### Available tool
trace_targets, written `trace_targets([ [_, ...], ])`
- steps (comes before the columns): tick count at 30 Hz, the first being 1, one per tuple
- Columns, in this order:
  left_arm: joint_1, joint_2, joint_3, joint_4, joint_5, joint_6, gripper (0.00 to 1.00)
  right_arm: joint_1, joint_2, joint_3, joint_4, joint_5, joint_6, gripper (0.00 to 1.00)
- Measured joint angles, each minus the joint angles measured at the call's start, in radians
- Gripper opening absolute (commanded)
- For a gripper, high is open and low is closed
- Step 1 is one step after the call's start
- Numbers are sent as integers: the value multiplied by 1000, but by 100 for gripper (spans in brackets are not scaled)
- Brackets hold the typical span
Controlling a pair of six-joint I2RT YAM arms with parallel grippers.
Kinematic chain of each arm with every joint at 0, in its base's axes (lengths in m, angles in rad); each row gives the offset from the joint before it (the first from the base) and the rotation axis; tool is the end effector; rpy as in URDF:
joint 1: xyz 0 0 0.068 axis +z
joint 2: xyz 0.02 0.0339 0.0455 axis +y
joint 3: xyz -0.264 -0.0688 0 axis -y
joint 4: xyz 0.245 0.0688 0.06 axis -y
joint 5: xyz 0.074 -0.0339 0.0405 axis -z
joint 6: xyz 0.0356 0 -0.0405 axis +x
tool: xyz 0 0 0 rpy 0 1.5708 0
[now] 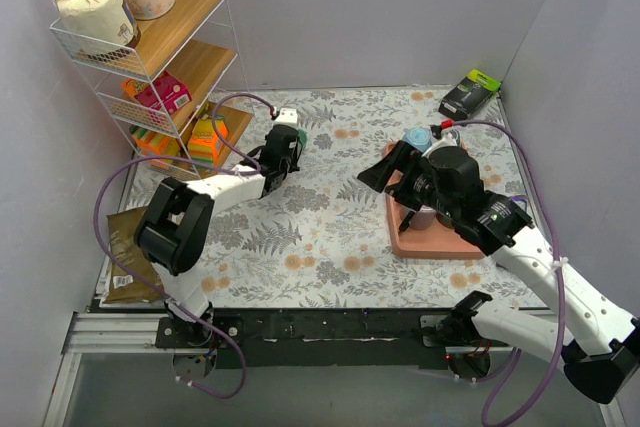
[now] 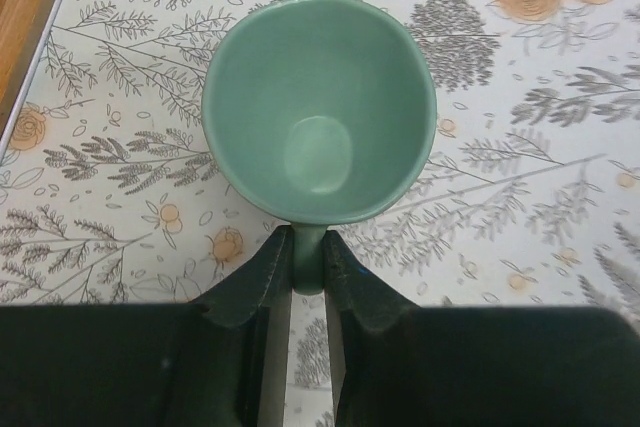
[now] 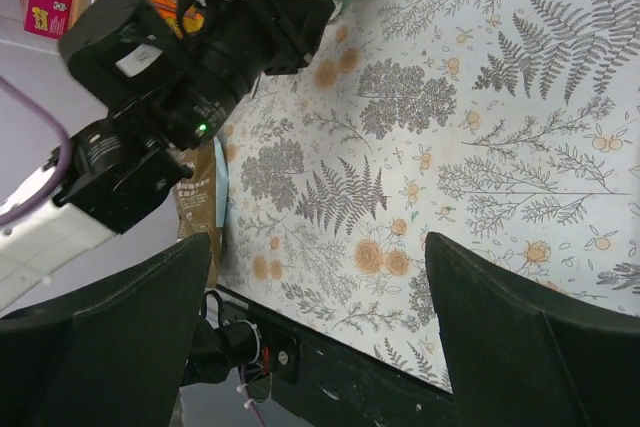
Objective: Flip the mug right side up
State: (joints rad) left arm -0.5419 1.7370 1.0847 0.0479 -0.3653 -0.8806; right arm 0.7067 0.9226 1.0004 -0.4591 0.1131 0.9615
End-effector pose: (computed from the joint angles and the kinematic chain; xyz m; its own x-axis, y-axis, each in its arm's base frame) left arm 0.3347 -0.1867 0.2119 -0.4873 -0.5473 -0.6804 -0.2290 0.8320 -0.5053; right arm 0.1560 0.1279 0.3621 -0.6257 0.5372 -0.5656 -0.0916 0.6695 0.7371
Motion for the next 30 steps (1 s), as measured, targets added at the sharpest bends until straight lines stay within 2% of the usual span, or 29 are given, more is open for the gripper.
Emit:
trace_targets([
  [4,25,93,40,31,-16,18,0,-53,59,59,-2,-42,-64,93],
  [9,45,136,73,66,-63,17,0,-212,157,86,25,-180,-132,93],
  [13,45,154,72,100,-117,7,0,-320,174,68,47,-264,-159,93],
  [20,50,224,64,164,-156,-31,0,-347,197,68,57,-330,-201,94],
  [25,74,226,40,212,-137,-51,13,-347,203,68,59,-340,-211,94],
  [26,80,226,36,221,-133,-51,20,-347,206,68,59,-343,-210,94],
  [30,100,235,34,238,-118,-50,38,-347,224,69,60,-348,-210,95],
])
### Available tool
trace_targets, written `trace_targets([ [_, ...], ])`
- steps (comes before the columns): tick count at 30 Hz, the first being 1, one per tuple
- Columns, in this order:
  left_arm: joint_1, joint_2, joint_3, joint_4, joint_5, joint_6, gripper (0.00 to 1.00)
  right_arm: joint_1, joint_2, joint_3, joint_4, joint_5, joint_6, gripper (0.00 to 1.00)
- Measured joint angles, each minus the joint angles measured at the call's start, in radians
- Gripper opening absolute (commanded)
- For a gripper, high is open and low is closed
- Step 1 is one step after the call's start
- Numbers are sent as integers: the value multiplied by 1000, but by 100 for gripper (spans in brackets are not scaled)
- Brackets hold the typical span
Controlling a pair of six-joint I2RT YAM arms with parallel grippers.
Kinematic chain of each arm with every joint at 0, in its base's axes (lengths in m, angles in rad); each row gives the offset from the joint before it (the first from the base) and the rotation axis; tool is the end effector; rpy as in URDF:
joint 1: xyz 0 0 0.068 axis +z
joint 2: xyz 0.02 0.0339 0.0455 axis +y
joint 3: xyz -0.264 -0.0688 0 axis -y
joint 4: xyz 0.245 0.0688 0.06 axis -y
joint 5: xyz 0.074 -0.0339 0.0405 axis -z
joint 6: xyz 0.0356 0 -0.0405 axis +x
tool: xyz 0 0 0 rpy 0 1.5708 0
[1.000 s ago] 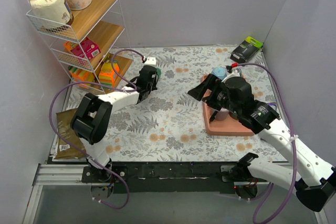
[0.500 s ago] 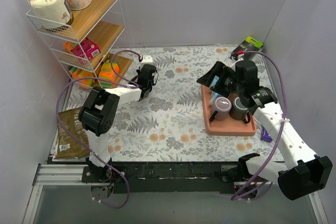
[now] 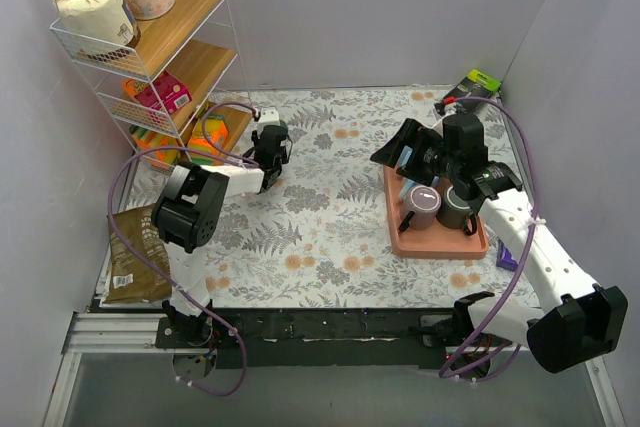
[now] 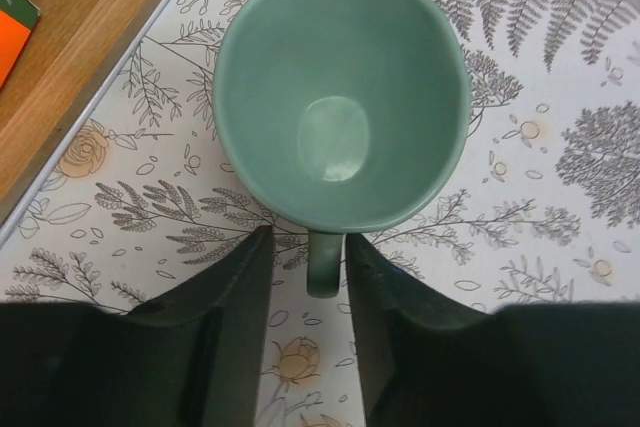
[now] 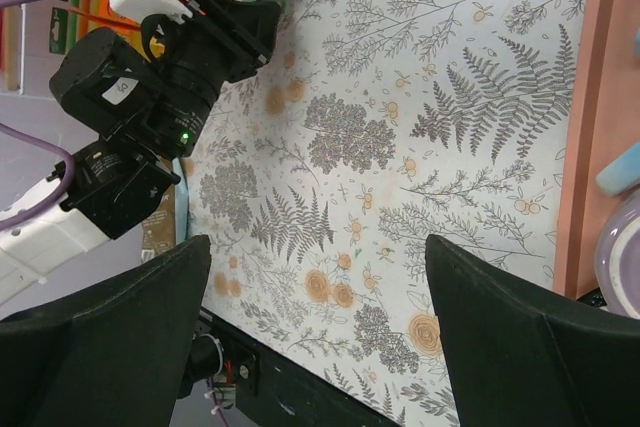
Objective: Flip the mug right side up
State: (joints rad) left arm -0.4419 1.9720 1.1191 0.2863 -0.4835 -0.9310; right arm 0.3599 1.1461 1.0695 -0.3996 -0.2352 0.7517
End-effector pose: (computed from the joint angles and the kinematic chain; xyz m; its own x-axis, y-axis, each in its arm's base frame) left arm 0.3854 -0.1640 0.1548 -0.3090 -0.6396 -0.7039 -0.3749 0.7621 -0.5279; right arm 0.2373 0.0981 0.3453 -0.6797 0.4538 -0.5763 -0.0988 0.7219 0.6849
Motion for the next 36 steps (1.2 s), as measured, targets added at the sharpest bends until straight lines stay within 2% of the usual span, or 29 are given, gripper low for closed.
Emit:
trace_targets([
  [2,6,3,-7,3,10,2,46,0,7,5,-11,6,0,95],
  [3,8,3,-14,5,15,-1,55,0,12,12,-24,11,0,95],
  [5,10,3,-16,3,28,0,60,0,25,39,-63,27,-3,95],
  [6,10,3,-16,3,33,-4,68,0,35,60,-90,34,-6,96],
  [7,10,3,-16,6,37,-7,71,0,45,83,-113,47,-11,96],
  [9,10,1,-16,2,51,-9,76,0,64,129,-163,75,-23,98],
  [10,10,-3,-16,0,58,-14,81,0,75,156,-190,95,-28,98],
  [14,8,-54,-25,-24,97,-29,86,0,85,180,-238,136,-42,98],
  [16,8,-102,-45,-31,112,-40,93,-1,85,180,-259,147,-44,98],
  [20,7,-237,-105,-48,137,-61,98,-1,85,180,-283,163,-47,99],
  [30,6,-517,-192,-85,265,-80,98,-1,76,177,-335,237,-54,98],
  [33,6,-557,-180,-122,306,-80,98,-1,68,172,-356,261,-54,89],
  [36,6,-581,-157,-166,346,-84,98,1,58,163,-371,270,-57,85],
])
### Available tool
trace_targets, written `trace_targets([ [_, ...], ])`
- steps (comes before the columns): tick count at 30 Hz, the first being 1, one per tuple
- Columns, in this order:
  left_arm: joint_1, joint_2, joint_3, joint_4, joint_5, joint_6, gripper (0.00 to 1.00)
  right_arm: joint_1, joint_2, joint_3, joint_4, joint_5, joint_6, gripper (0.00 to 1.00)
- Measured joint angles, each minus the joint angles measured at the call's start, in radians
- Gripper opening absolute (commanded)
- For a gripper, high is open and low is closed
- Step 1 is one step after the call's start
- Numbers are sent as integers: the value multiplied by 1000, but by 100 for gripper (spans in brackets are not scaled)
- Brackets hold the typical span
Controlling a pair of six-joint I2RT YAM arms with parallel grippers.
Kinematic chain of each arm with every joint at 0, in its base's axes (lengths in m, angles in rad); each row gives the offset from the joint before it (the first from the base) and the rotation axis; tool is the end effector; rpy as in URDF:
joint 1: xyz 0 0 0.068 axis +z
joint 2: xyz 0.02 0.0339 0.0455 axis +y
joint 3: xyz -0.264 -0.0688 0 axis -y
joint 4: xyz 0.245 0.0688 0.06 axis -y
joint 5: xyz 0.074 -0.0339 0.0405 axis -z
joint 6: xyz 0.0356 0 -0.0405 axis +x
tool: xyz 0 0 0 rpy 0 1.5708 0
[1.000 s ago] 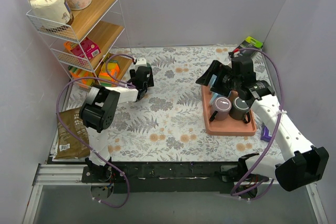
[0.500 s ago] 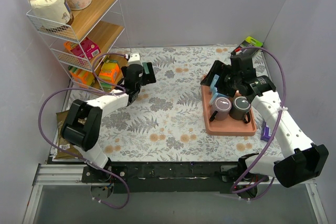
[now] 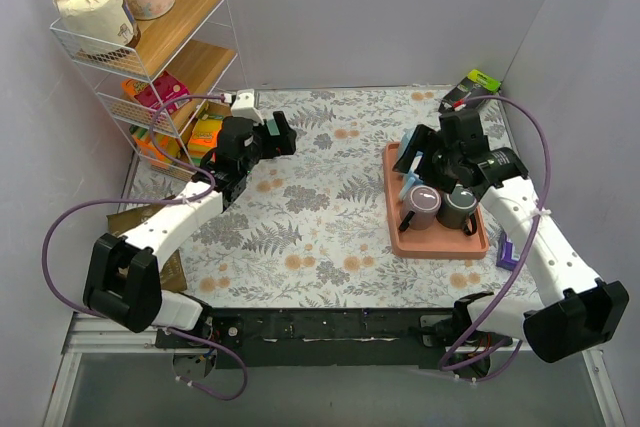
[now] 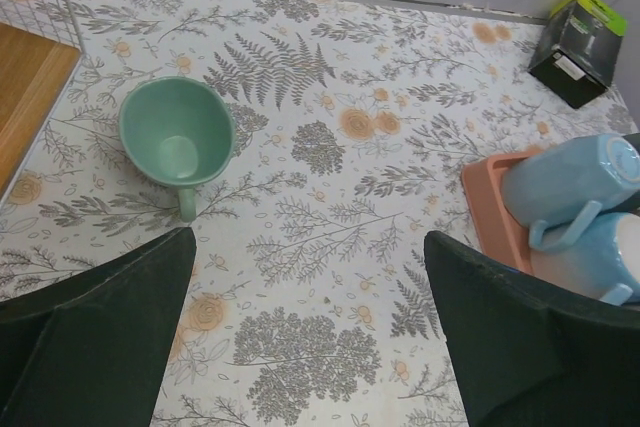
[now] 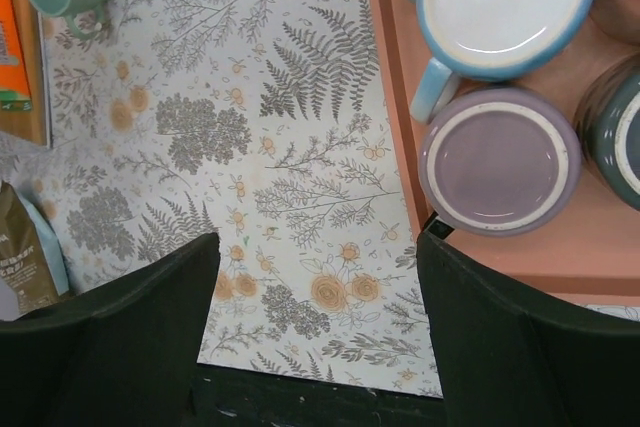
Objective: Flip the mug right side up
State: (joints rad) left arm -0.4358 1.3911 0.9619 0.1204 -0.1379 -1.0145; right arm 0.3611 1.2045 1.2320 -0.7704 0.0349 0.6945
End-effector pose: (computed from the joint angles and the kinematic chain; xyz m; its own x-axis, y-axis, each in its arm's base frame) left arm 0.2964 -0.1326 0.2926 -0.3997 -0.7417 -0.5385 -0.0759 0.6123 -0.7870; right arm 0.2338 0.0870 0.3526 -0.6968 0.4205 -0.5810 0.1522 0.8783 0.4532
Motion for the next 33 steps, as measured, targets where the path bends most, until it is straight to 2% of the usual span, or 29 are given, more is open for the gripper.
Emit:
trace_targets([
  [6,0,-51,31,-84,53,-36,98,89,18,-8,-70,79,42,87],
  [10,0,-84,38,-138,81,-65,98,180,42,-19,-125,158,129,87],
  [14,0,-124,38,-183,105,-88,98,216,74,-23,-192,231,224,87],
  [17,0,-162,36,-200,117,-104,98,238,85,-58,-219,277,283,83],
  [18,0,-176,35,-204,124,-109,98,242,89,-74,-225,288,299,78],
  [21,0,-207,33,-210,144,-120,98,250,105,-118,-227,321,337,71],
  [29,0,-230,18,-229,175,-131,98,250,168,-139,-213,403,399,65],
  [33,0,-230,16,-236,182,-132,98,250,217,-139,-194,426,417,58],
])
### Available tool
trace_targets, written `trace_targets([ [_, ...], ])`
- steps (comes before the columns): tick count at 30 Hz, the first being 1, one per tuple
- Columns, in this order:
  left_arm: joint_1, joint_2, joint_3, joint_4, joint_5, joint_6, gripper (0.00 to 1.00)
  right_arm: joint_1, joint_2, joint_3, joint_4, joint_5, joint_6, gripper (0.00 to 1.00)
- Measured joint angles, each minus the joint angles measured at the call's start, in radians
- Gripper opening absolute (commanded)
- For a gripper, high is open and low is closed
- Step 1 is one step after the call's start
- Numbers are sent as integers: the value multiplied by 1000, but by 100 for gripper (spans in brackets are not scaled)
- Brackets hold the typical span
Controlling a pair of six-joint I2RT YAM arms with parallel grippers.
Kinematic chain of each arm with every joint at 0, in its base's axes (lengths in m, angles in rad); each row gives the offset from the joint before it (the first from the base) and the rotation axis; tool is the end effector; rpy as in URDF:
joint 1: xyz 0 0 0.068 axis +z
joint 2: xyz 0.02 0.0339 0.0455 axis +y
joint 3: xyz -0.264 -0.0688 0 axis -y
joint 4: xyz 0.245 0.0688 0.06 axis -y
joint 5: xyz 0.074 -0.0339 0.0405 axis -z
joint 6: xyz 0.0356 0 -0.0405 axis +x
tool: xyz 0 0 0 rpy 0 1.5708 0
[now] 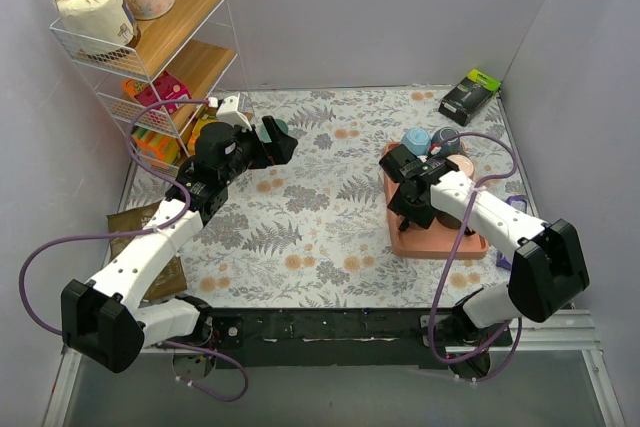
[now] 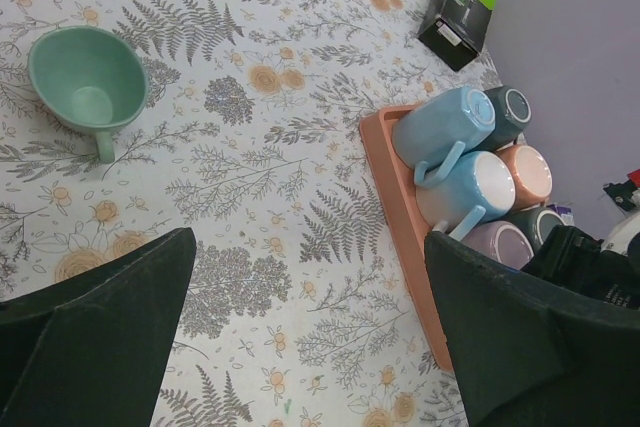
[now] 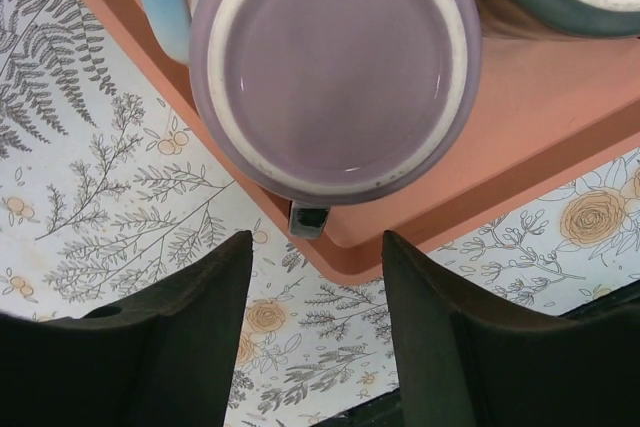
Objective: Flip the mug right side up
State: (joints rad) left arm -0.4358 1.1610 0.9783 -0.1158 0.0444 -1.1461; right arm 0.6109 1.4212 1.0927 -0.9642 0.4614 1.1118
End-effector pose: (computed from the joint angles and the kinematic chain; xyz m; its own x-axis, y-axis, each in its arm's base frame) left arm 0.2453 -0.1160 0.3379 -0.5292 -0.7577 -0.3819 -0.0533 0.4789 -0.8762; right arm 0.2229 0.1367 0.2505 -0.7197 0.4760 -0.5054 0.5229 0.8505 0.0564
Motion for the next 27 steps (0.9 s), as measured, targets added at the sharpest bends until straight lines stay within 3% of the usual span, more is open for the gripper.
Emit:
trace_targets([
  [3,0,0,0,-2,3,-2,98,0,26,-5,7,12,30,52],
  [16,0,0,0,-3,8,-3,98,-3,64,-31,58,44,75,43],
  [24,0,0,0,-3,10,-4,98,-15,64,-65,77,49,90,1],
  [27,0,0,0,-3,15,-4,98,-15,61,-65,79,48,89,1],
])
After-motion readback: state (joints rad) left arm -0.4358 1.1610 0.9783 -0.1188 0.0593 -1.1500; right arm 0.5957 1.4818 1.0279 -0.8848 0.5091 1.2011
